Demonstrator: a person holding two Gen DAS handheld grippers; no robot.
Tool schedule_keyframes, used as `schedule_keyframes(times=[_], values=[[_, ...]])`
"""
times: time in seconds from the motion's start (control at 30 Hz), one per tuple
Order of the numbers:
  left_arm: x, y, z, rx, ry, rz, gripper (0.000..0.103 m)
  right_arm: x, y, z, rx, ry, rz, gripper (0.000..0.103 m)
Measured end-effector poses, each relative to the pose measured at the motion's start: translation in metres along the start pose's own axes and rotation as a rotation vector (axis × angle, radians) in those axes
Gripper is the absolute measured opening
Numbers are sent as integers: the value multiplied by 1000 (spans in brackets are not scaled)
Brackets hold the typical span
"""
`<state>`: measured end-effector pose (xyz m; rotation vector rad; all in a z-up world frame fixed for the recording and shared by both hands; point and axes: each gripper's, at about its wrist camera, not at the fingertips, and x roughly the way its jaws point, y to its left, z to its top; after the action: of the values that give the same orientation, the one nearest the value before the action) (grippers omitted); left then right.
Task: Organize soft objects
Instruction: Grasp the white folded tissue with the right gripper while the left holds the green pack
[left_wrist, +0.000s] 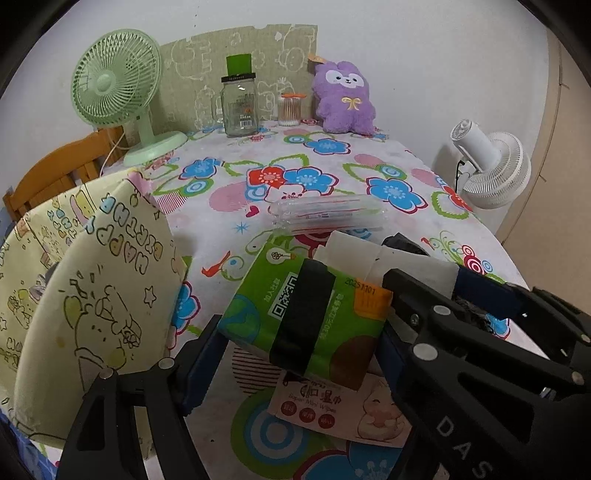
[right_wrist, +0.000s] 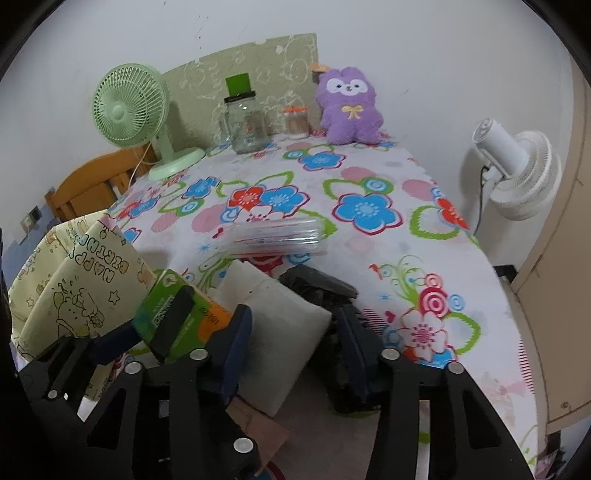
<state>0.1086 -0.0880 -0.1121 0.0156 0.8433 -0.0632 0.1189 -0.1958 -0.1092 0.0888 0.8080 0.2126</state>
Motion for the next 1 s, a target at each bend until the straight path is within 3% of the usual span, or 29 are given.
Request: schedule_keyframes(times=[0.47, 1.0], values=[[-2, 3, 2, -11, 0, 1, 80, -1, 5, 3, -1, -9, 1, 21], [-37, 3, 4, -1, -57, 4, 80, -38, 14, 7, -7, -85, 7, 13]])
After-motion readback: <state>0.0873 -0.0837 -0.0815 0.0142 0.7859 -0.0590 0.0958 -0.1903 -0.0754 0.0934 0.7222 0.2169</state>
